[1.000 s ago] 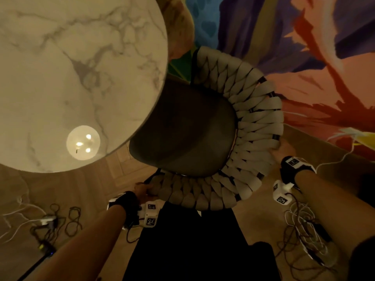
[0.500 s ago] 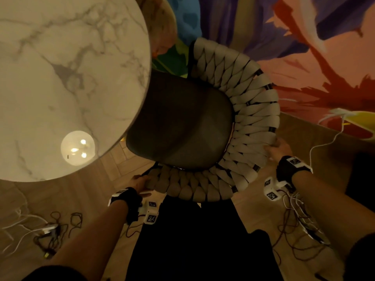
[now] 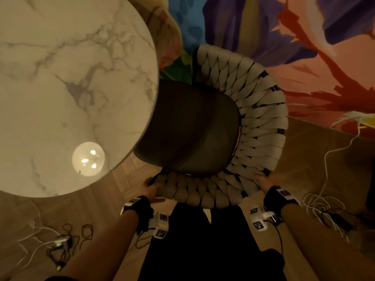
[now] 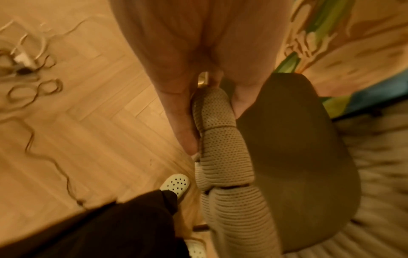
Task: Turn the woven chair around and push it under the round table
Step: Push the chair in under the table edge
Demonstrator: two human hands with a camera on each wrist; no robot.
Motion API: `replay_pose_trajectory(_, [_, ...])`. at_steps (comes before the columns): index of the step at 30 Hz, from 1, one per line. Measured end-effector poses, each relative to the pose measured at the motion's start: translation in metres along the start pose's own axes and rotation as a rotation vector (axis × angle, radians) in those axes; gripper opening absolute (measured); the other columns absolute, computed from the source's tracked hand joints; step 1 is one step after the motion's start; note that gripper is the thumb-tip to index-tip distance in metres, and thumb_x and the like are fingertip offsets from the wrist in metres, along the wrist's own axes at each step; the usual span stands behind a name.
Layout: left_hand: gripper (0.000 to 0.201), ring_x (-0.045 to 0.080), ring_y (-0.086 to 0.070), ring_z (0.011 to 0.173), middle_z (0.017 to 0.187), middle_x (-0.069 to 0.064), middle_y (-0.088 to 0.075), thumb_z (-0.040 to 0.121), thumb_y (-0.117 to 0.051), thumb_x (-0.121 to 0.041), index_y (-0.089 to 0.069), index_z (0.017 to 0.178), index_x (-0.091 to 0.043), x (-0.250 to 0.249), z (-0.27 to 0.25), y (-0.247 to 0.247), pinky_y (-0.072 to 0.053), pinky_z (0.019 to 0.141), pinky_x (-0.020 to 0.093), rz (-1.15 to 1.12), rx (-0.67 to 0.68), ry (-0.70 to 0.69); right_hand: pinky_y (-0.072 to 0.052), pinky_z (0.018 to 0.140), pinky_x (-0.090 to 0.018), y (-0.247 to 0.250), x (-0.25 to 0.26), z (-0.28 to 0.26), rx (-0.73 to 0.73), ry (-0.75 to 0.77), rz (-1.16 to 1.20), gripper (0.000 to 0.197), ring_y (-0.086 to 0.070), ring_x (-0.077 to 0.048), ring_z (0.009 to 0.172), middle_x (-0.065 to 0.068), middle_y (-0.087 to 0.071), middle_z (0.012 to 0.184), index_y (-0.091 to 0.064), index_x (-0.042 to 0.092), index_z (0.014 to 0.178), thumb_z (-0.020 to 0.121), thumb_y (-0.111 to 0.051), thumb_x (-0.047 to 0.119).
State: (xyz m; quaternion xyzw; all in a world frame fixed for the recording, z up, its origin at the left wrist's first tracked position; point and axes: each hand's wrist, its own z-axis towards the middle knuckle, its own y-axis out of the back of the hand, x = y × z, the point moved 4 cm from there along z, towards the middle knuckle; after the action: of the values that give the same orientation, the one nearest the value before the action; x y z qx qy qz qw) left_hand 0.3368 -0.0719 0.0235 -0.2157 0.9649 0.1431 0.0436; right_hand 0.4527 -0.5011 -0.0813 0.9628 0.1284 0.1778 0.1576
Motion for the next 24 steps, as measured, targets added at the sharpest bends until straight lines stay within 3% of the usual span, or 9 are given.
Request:
replay_pose_trajectory(2, [0.068, 0.038, -0.057, 0.098, 0.14, 0.021, -0.048, 0.089, -0.061, -0.017, -0.025, 0.147, -0.023, -0.007, -0.002, 0.003, -0.055, 0.071, 0.048, 0.082, 0.023, -0.025, -0.053, 0.093, -0.052, -0.004, 0.017, -0.007, 0.053, -0.005, -0.058, 0.076, -0.063, -0.031, 0.106, -0.006, -0.065, 0.125, -0.057, 0.027, 0.125, 0.055, -0.077, 0.048])
replay_pose_trajectory(4, [0.063, 0.037, -0.058, 0.104, 0.137, 0.019, -0.052, 0.089, -0.059, -0.031, -0.032, 0.144, -0.02, -0.013, -0.005, 0.004, -0.051, 0.08, 0.047, 0.27, 0.042, -0.072, -0.051, 0.096, -0.054, -0.006, 0.051, -0.047, 0.074, -0.017, -0.14, 0.062, -0.06, -0.036, 0.112, -0.01, -0.061, 0.128, -0.054, 0.017, 0.129, 0.074, -0.074, 0.035])
replay_pose_trajectory(7, [0.069, 0.037, -0.05, 0.125, 0.133, 0.017, -0.056, 0.08, -0.044, -0.057, -0.052, 0.132, -0.013, -0.022, 0.002, 0.004, -0.043, 0.101, 0.043, 0.824, -0.01, -0.296, -0.043, 0.104, -0.05, 0.006, 0.073, -0.06, 0.106, -0.063, -0.219, 0.055, -0.049, -0.04, 0.125, -0.014, -0.046, 0.14, -0.037, 0.009, 0.142, 0.094, -0.053, 0.033])
replay_pose_trajectory(9, [0.065, 0.036, -0.035, 0.138, 0.147, 0.012, -0.041, 0.082, -0.044, -0.053, -0.048, 0.136, -0.018, -0.029, 0.002, -0.002, -0.033, 0.112, 0.042, 1.105, -0.008, -0.453, -0.042, 0.105, -0.047, 0.02, 0.096, -0.051, 0.036, -0.019, -0.287, 0.074, -0.046, -0.041, 0.127, -0.011, -0.041, 0.147, -0.028, 0.01, 0.146, 0.086, -0.055, 0.045])
replay_pose_trajectory(11, [0.067, 0.031, -0.032, 0.14, 0.155, 0.005, -0.028, 0.078, -0.05, -0.05, -0.041, 0.14, -0.028, -0.03, -0.003, -0.014, -0.033, 0.113, 0.043, 1.223, 0.072, -0.59, -0.044, 0.103, -0.053, 0.041, 0.134, -0.03, -0.111, 0.101, -0.354, 0.089, -0.047, -0.043, 0.127, -0.018, -0.039, 0.149, -0.025, 0.012, 0.148, 0.076, -0.061, 0.049])
replay_pose_trajectory(14, [0.084, 0.024, -0.029, 0.143, 0.154, -0.004, -0.029, 0.062, -0.042, -0.062, -0.035, 0.142, -0.036, -0.016, -0.008, -0.032, -0.026, 0.117, 0.043, 1.427, 0.228, -0.743, -0.048, 0.098, -0.052, 0.057, 0.219, -0.018, -0.237, 0.321, -0.475, 0.078, -0.05, -0.043, 0.123, -0.023, -0.044, 0.144, -0.029, 0.012, 0.146, 0.083, -0.061, 0.043])
replay_pose_trajectory(18, [0.085, 0.023, -0.015, 0.147, 0.159, -0.007, -0.017, 0.07, -0.05, -0.047, -0.016, 0.148, -0.039, -0.001, -0.002, -0.036, -0.009, 0.118, 0.051, 1.69, 0.275, -0.679, -0.043, 0.103, -0.047, 0.041, 0.334, -0.016, -0.327, 0.577, -0.687, 0.069, -0.044, -0.044, 0.127, -0.021, -0.039, 0.145, -0.034, 0.011, 0.143, 0.085, -0.06, 0.037])
replay_pose_trajectory(21, [0.084, 0.021, -0.015, 0.148, 0.159, -0.003, -0.019, 0.076, -0.056, -0.033, -0.015, 0.149, -0.034, -0.004, 0.013, -0.034, -0.015, 0.119, 0.046, 1.717, 0.151, -0.723, -0.043, 0.103, -0.048, 0.009, 0.387, -0.008, -0.329, 0.709, -0.831, 0.068, -0.045, -0.046, 0.125, -0.024, -0.042, 0.14, -0.039, 0.011, 0.139, 0.081, -0.061, 0.039])
replay_pose_trajectory(24, [0.083, 0.021, -0.021, 0.146, 0.156, -0.005, -0.025, 0.073, -0.057, -0.032, -0.02, 0.148, -0.033, 0.0, 0.032, -0.034, -0.023, 0.118, 0.043, 1.755, 0.136, -0.788, -0.038, 0.109, -0.047, -0.035, 0.416, -0.002, -0.309, 0.756, -0.947, 0.073, -0.039, -0.046, 0.129, -0.024, -0.035, 0.143, -0.035, 0.012, 0.141, 0.08, -0.065, 0.037])
